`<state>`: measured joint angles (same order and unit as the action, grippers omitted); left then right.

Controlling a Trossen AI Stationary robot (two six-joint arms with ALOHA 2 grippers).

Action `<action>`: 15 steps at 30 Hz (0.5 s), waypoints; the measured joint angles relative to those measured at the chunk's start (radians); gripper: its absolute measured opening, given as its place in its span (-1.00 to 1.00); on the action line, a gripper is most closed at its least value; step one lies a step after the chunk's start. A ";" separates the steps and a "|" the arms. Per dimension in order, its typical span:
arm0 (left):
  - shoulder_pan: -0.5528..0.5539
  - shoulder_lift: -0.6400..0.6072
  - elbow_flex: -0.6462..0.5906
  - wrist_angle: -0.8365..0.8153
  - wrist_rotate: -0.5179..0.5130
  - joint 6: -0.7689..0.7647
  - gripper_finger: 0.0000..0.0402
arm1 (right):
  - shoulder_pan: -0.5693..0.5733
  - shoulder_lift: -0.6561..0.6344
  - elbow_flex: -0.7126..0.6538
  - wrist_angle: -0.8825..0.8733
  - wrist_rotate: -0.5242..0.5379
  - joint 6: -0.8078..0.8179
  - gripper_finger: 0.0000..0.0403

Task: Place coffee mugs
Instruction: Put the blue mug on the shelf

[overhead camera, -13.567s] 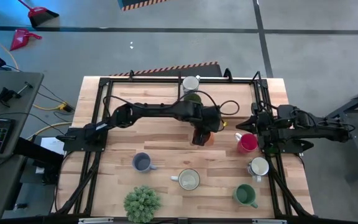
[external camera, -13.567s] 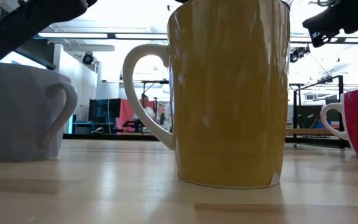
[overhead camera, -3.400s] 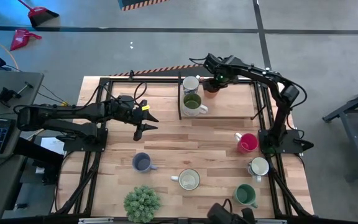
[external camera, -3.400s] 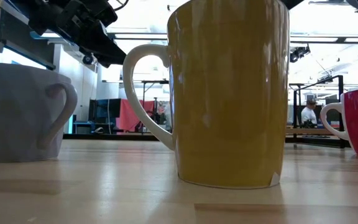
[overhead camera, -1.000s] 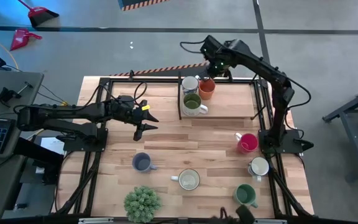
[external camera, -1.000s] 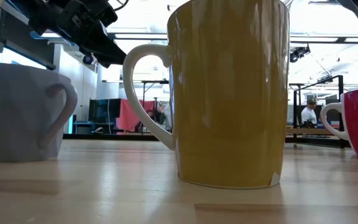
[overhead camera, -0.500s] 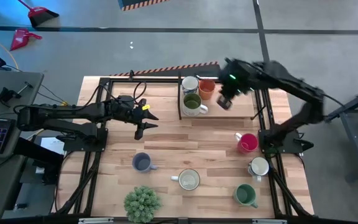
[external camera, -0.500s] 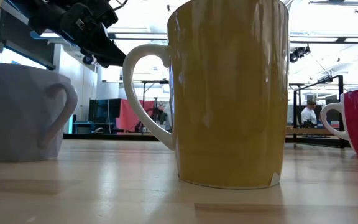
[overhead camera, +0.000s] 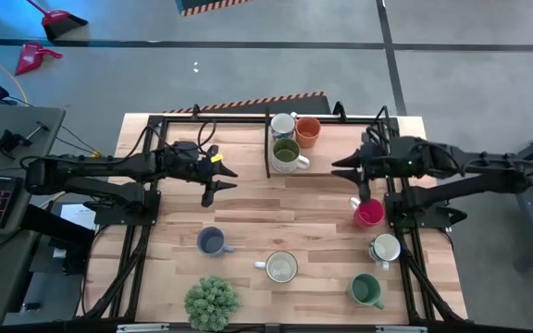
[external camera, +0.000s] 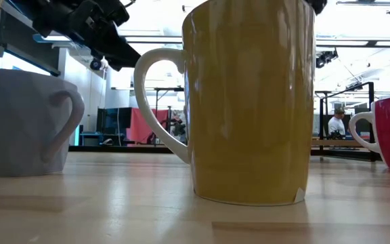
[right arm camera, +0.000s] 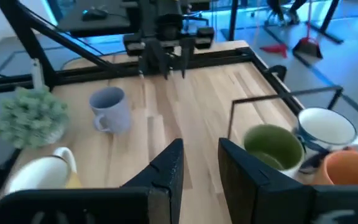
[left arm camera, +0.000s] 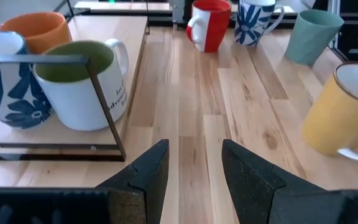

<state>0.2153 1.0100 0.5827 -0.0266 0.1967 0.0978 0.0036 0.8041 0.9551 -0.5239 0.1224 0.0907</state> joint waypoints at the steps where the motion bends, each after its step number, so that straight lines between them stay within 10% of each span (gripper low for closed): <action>1: 0.000 0.000 0.000 0.010 0.000 0.000 -0.31 | 0.000 -0.015 -0.034 0.015 0.004 -0.001 -0.61; 15: 0.000 0.000 0.000 0.140 0.000 0.092 -0.31 | -0.003 -0.016 -0.377 0.167 0.030 0.066 -0.61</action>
<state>0.2153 1.0100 0.5831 0.1131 0.1970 0.1903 0.0010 0.7877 0.5781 -0.3567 0.1528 0.1566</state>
